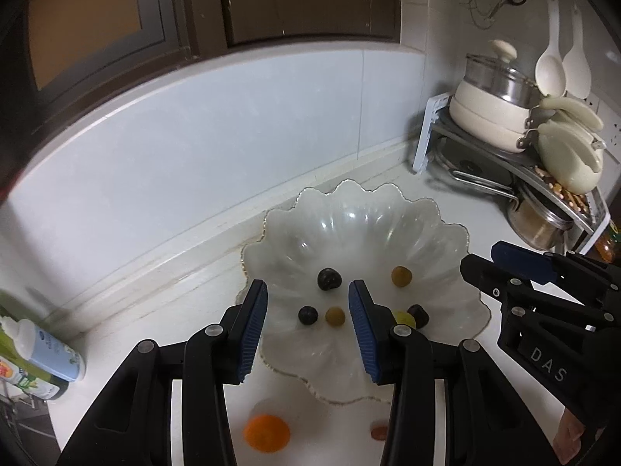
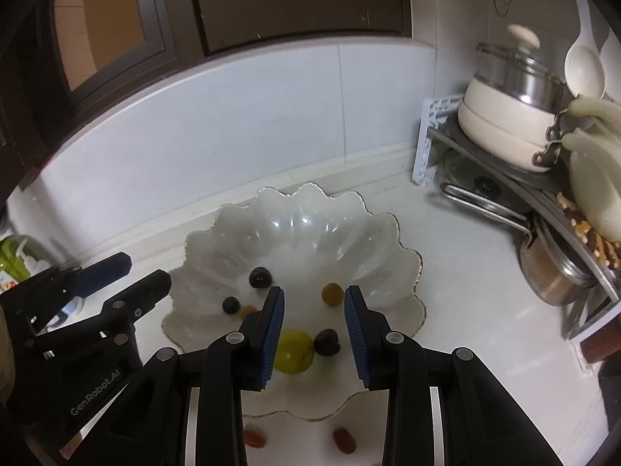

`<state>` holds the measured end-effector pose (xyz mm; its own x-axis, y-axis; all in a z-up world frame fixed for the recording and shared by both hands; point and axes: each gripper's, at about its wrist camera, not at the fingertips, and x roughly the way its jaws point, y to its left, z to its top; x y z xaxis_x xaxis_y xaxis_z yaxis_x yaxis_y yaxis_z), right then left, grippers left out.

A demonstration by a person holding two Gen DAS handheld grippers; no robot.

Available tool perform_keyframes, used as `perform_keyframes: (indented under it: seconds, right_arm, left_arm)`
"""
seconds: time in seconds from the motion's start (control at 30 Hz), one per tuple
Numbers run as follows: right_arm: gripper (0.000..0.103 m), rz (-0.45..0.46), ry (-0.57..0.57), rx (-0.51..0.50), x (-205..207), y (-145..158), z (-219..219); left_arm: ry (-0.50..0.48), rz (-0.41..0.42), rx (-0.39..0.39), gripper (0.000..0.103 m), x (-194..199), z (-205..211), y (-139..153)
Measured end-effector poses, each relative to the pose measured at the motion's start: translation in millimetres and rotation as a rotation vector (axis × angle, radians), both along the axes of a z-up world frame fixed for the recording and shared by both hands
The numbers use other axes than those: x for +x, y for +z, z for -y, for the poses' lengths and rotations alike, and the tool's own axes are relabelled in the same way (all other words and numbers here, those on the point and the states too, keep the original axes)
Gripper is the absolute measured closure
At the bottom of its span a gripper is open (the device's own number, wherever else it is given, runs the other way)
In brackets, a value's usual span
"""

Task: Organize fruits
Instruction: 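Withdraw both open tools from the bowl toward the remaining fruits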

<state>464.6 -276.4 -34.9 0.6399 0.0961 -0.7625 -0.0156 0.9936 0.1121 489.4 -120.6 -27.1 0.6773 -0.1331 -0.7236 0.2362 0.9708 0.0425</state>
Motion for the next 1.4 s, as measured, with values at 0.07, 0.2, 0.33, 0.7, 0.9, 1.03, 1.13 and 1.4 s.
perform_keyframes:
  seconds: [0.07, 0.2, 0.33, 0.7, 0.9, 1.03, 1.13, 1.4]
  right_arm:
    - [0.069, 0.018, 0.003, -0.003, -8, 7, -3]
    - [0.069, 0.045, 0.012, -0.012, -20, 15, -10]
    - [0.069, 0.064, 0.017, -0.008, -33, 24, -15]
    - [0.069, 0.114, 0.022, -0.010, -64, 39, -28]
    - [0.069, 0.138, 0.021, -0.011, -78, 42, -39]
    - [0.069, 0.161, 0.019, -0.028, -88, 43, -47]
    - [0.069, 0.164, 0.020, -0.027, -94, 42, -52]
    - [0.069, 0.129, 0.026, 0.004, -107, 28, -64]
  left_arm:
    - [0.001, 0.012, -0.003, 0.060, -8, -4, 5]
    - [0.004, 0.034, -0.009, 0.060, -23, -11, 14]
    - [0.009, 0.064, -0.011, 0.060, -41, -19, 22]
    - [0.023, 0.118, -0.015, 0.060, -77, -35, 34]
    - [0.024, 0.126, -0.025, 0.060, -90, -45, 33]
    - [0.021, 0.127, -0.029, 0.060, -98, -54, 30]
    - [0.025, 0.136, -0.022, 0.060, -105, -59, 28]
    - [0.022, 0.136, -0.021, 0.060, -121, -72, 16]
